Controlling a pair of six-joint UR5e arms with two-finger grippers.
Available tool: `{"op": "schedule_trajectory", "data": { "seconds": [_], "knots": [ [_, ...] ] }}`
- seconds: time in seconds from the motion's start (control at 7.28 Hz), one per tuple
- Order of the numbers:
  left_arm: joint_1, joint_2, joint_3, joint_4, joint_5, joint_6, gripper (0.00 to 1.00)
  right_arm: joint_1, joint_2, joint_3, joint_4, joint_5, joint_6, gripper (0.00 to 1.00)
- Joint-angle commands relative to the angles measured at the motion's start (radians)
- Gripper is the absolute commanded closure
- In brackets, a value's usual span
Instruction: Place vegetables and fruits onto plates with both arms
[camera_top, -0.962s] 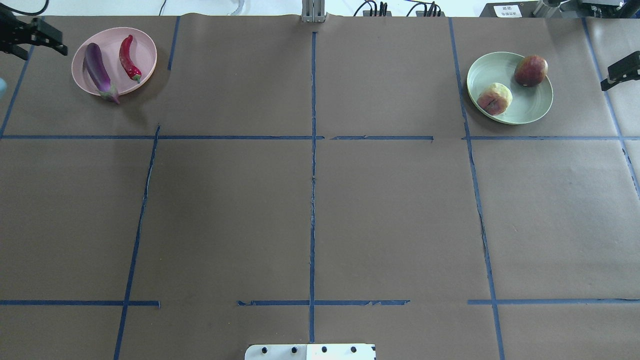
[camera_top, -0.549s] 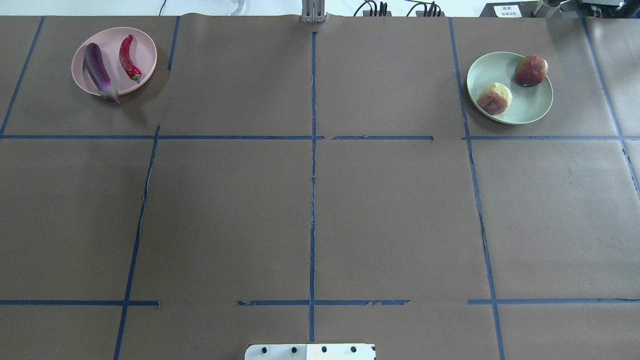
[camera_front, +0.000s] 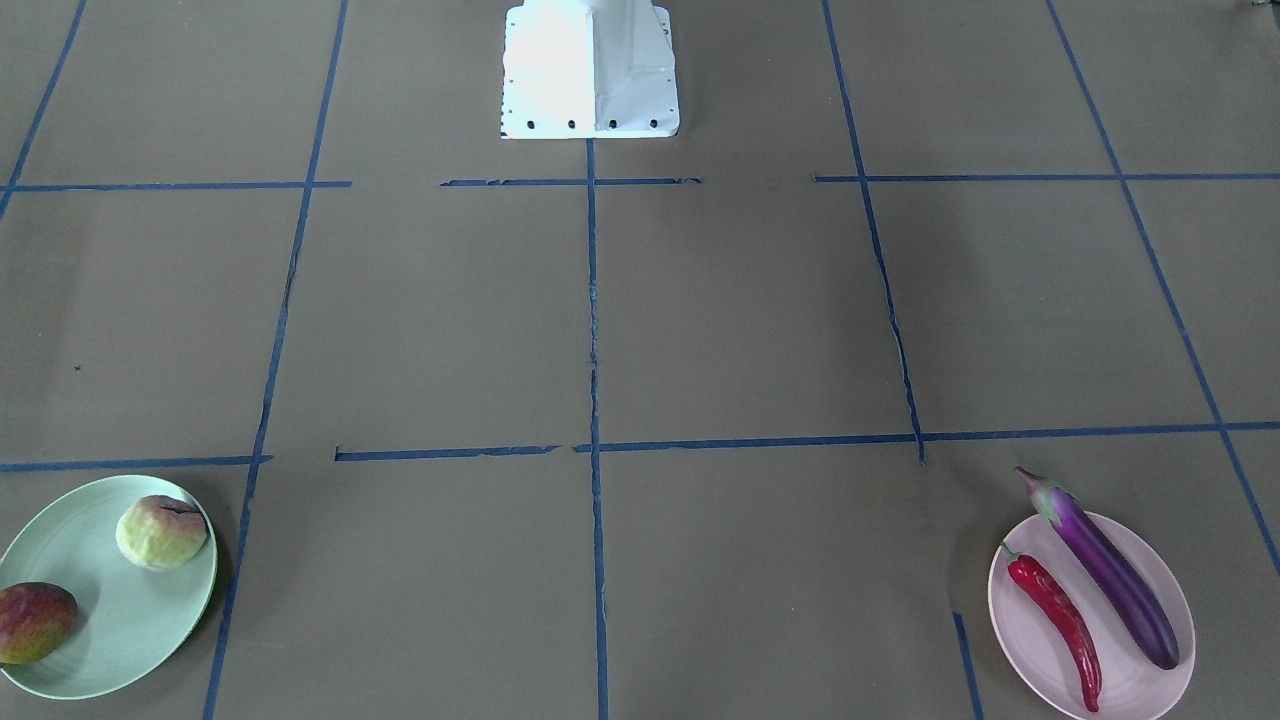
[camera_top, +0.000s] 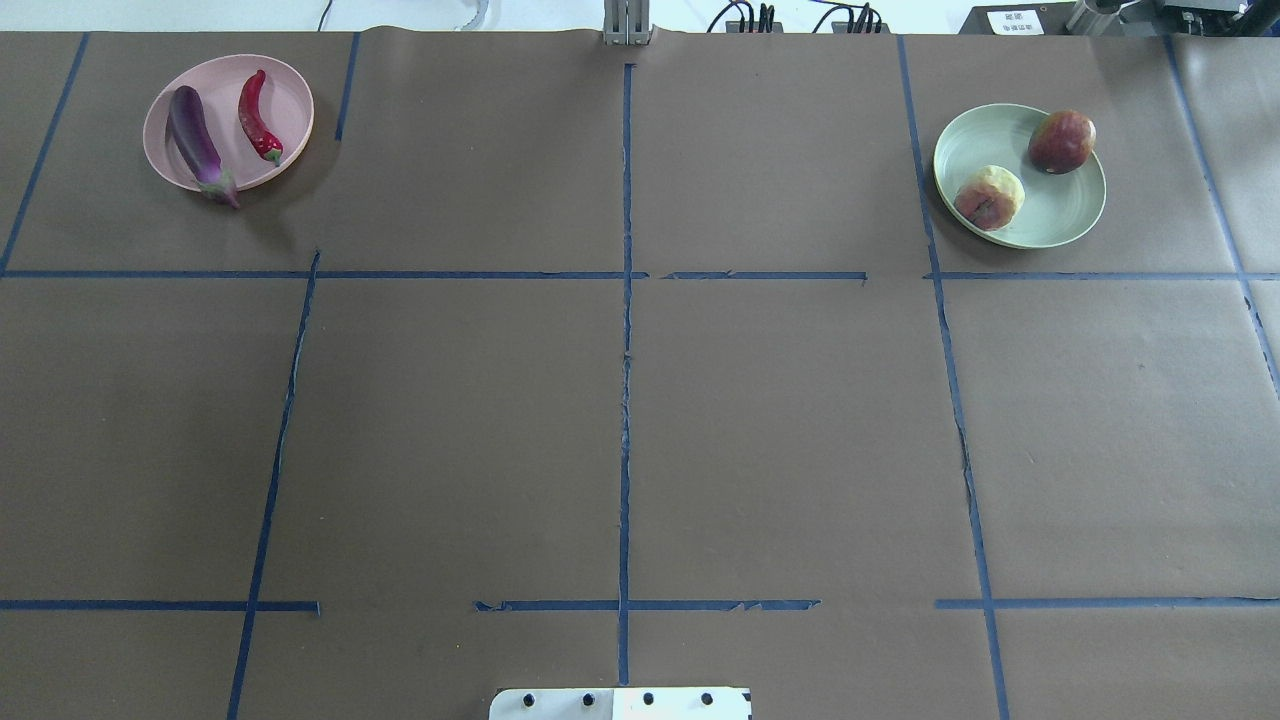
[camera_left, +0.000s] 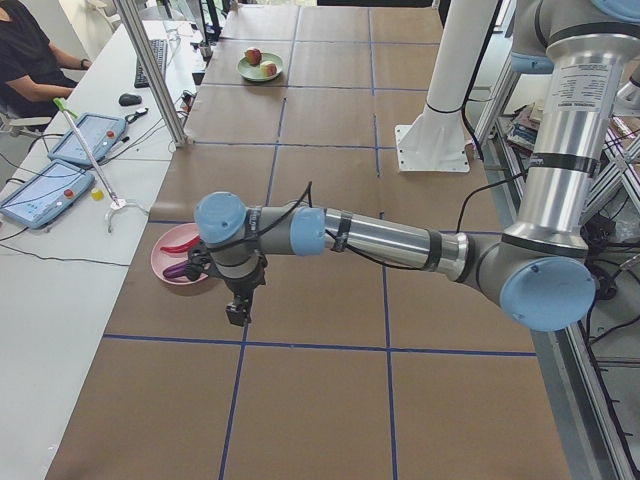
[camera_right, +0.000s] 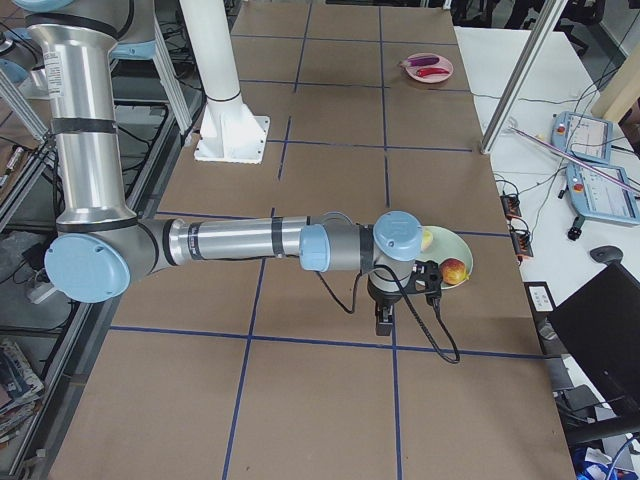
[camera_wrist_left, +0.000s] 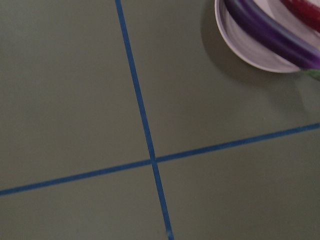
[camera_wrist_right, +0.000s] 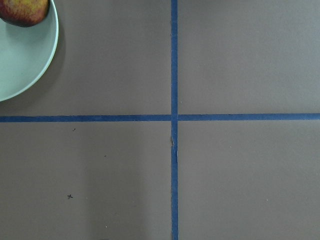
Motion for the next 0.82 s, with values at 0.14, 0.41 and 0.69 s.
{"op": "schedule_trajectory", "data": {
  "seconds": [0.14, 0.41, 0.69],
  "knots": [
    [0.002, 0.093, -0.069, 0.016, -0.001, -0.046, 0.00, -0.027, -0.027, 0.019, -0.005, -0.003, 0.003, 0.00],
    [0.005, 0.093, -0.083, 0.015, 0.001, -0.100, 0.00, -0.026, -0.050, 0.029, -0.005, -0.009, 0.001, 0.00],
    [0.012, 0.091, -0.080, 0.007, 0.008, -0.096, 0.00, -0.029, -0.131, 0.106, -0.002, -0.026, -0.005, 0.00]
  ]
}}
